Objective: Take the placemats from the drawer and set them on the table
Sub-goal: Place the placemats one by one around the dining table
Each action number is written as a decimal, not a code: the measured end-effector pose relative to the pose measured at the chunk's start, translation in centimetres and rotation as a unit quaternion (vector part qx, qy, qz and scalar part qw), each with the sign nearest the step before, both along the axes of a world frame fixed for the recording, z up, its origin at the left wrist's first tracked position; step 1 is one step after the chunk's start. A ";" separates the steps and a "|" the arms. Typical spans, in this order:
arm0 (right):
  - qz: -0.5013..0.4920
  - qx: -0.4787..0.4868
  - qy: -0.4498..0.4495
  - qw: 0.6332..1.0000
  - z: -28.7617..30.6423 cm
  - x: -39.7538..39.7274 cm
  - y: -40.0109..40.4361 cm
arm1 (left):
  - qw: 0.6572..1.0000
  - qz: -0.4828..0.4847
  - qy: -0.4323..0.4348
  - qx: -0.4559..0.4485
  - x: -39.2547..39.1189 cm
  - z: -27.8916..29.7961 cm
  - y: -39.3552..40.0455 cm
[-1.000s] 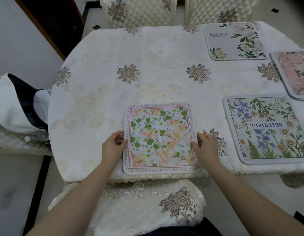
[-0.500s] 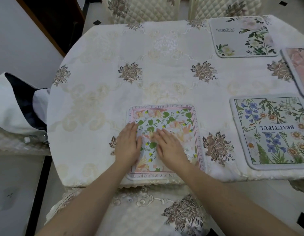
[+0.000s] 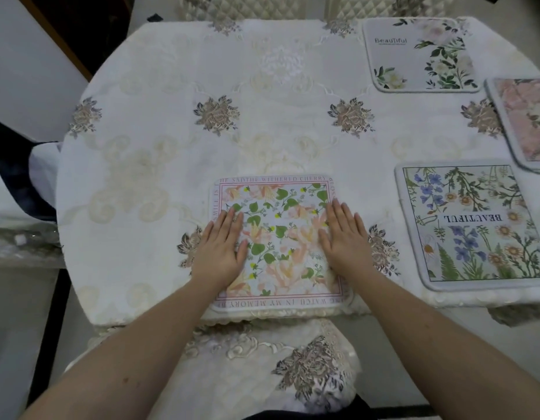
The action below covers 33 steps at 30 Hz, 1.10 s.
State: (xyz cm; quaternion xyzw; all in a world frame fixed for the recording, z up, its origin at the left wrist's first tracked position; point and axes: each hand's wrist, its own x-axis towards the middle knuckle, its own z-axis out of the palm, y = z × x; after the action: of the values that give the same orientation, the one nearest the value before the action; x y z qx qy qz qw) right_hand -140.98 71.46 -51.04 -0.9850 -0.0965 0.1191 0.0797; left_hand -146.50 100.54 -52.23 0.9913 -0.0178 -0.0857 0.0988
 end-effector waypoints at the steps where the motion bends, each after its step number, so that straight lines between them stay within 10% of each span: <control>1: -0.016 0.002 0.001 1.000 0.0 -0.1 -0.2 | 1.000 -0.001 0.005 0.003 0.0 0.0 0.0; 8: -0.041 0.034 -0.005 0.999 1.2 -2.7 4.0 | 0.995 0.069 0.021 -0.065 0.5 2.1 -4.9; 20: 0.082 -0.021 0.030 0.996 0.2 -4.4 -1.1 | 0.978 -0.205 0.019 0.016 -4.2 0.8 -1.3; 33: 0.197 0.001 0.056 0.979 0.5 -7.4 6.2 | 0.994 -0.091 0.007 -0.061 -5.2 2.3 -4.0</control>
State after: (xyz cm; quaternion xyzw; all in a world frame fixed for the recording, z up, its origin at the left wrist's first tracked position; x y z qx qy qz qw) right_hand -148.43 77.70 -50.56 -0.9384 -0.2839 0.1873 0.0611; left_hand -151.71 96.51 -49.97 0.9771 -0.1119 -0.1004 0.1506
